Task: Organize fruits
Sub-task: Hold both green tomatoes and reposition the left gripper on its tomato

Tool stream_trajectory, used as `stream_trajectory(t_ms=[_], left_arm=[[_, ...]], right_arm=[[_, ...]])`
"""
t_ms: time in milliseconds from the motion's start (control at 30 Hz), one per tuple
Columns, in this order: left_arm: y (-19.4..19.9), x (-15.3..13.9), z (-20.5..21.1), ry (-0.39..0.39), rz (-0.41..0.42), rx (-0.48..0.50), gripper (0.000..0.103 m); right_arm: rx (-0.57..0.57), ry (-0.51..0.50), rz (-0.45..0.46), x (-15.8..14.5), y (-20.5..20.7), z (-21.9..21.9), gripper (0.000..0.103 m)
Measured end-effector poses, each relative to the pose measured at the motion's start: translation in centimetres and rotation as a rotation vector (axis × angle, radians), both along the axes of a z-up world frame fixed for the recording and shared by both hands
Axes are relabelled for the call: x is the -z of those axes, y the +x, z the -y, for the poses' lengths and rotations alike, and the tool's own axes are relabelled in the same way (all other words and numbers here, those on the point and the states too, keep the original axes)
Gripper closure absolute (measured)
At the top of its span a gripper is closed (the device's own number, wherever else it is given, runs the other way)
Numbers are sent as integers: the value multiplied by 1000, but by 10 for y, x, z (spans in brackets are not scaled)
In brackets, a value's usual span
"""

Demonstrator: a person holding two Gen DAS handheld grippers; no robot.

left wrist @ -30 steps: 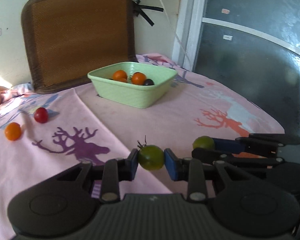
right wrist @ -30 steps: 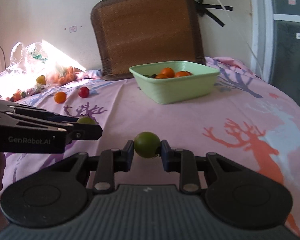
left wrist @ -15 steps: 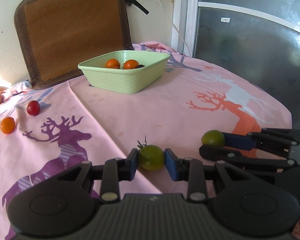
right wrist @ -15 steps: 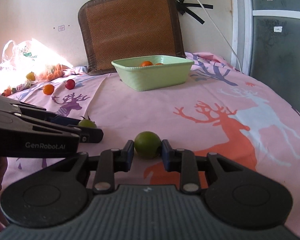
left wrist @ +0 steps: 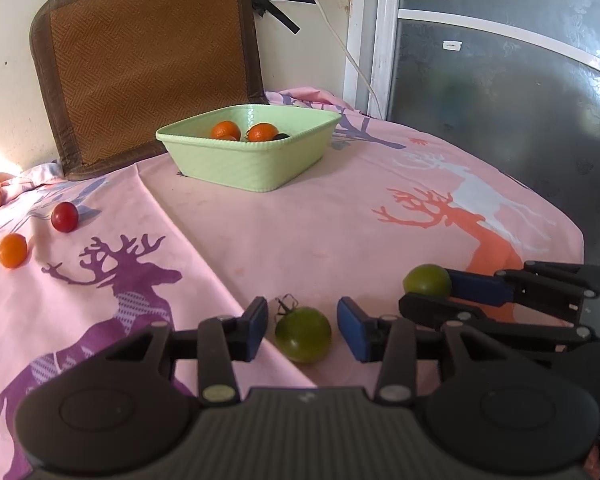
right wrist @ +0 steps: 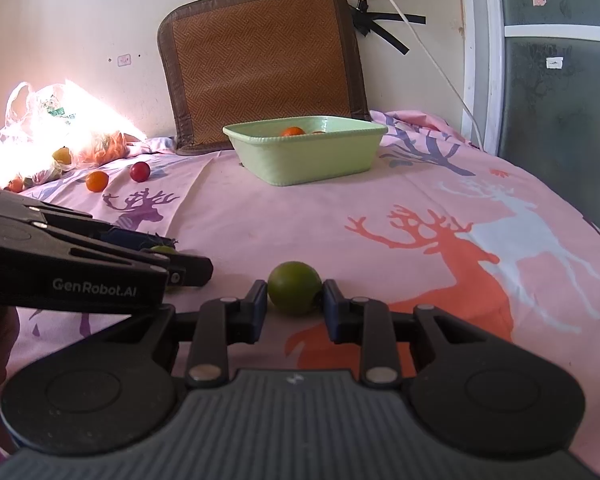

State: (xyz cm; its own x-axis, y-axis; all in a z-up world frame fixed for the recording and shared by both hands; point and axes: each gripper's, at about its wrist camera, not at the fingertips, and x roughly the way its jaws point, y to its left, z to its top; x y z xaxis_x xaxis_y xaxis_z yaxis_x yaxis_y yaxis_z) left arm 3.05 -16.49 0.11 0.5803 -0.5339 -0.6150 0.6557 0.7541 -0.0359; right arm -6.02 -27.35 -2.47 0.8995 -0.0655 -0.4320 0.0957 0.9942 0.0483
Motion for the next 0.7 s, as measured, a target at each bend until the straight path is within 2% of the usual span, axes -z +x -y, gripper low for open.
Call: stream_trajectory(t_ms=[100,200,500,700], left_arm=[[0,-2,-3,-13,-5,1,60],[-5,-5,-7,-22,25,4,54],[-2,-10,-11,-38,23,5,54],[-12,-6,-10,-12,33,32,54]], right_arm=[[-1,-6,5,0,0,-1,70],[-5,-15,10,0,-1,-1,70],[4,-21,34,-1,-3,3,70],[-5,-14,31,0,-3,3,70]])
